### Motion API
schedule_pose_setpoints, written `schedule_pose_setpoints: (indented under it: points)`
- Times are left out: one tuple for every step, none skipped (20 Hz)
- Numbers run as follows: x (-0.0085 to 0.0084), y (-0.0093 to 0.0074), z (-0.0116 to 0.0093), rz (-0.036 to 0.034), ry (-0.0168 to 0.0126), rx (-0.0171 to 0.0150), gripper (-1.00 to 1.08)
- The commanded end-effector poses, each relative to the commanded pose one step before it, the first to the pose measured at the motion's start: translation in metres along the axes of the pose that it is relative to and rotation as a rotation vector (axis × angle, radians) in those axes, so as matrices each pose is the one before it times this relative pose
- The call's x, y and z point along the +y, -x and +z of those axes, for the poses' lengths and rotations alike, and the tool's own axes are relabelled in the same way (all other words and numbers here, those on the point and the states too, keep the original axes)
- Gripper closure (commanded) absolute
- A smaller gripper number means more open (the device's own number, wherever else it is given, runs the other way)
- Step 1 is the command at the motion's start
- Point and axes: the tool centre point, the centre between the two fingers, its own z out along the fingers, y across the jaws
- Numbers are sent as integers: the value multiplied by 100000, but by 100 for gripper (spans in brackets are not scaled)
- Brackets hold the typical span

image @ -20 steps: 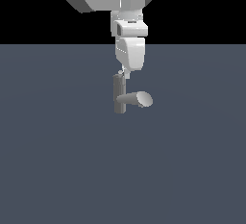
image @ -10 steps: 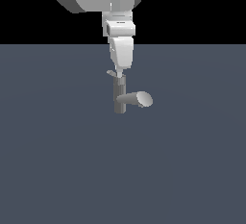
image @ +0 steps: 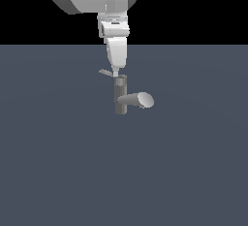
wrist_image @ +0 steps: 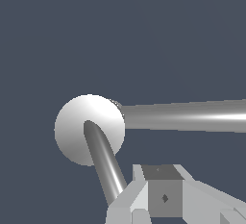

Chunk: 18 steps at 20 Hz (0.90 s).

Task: Turn on the faucet by rotating a designated handle.

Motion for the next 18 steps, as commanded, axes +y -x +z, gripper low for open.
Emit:
schedule_pose_setpoints:
  points:
    - [-1021,1219,310,-1677,-244,-486,108]
    - [-302,230,46,-285,55,-79,108]
    - [-300,225,45,-278,53,-77,108]
    - [-299,229,46,-285,55,-79,108]
    - [-297,224,44,-278,53,-76,108]
    - [-295,224,44,-278,53,-76,108]
    - [-293,223,44,-278,53,-76,108]
    - [-291,218,43,-270,52,-74,108]
    - [-290,222,44,-278,53,-76,108]
    - [-288,217,43,-270,52,-74,108]
    - [-286,217,43,-270,52,-74,108]
    - [-285,216,43,-270,52,-74,108]
    - [-282,211,41,-262,50,-72,108]
    - [-280,211,41,-262,50,-72,108]
    - [-279,210,41,-262,50,-71,108]
    - [-277,210,41,-262,50,-71,108]
    - [-275,209,41,-262,50,-71,108]
    - [-274,209,41,-262,50,-71,108]
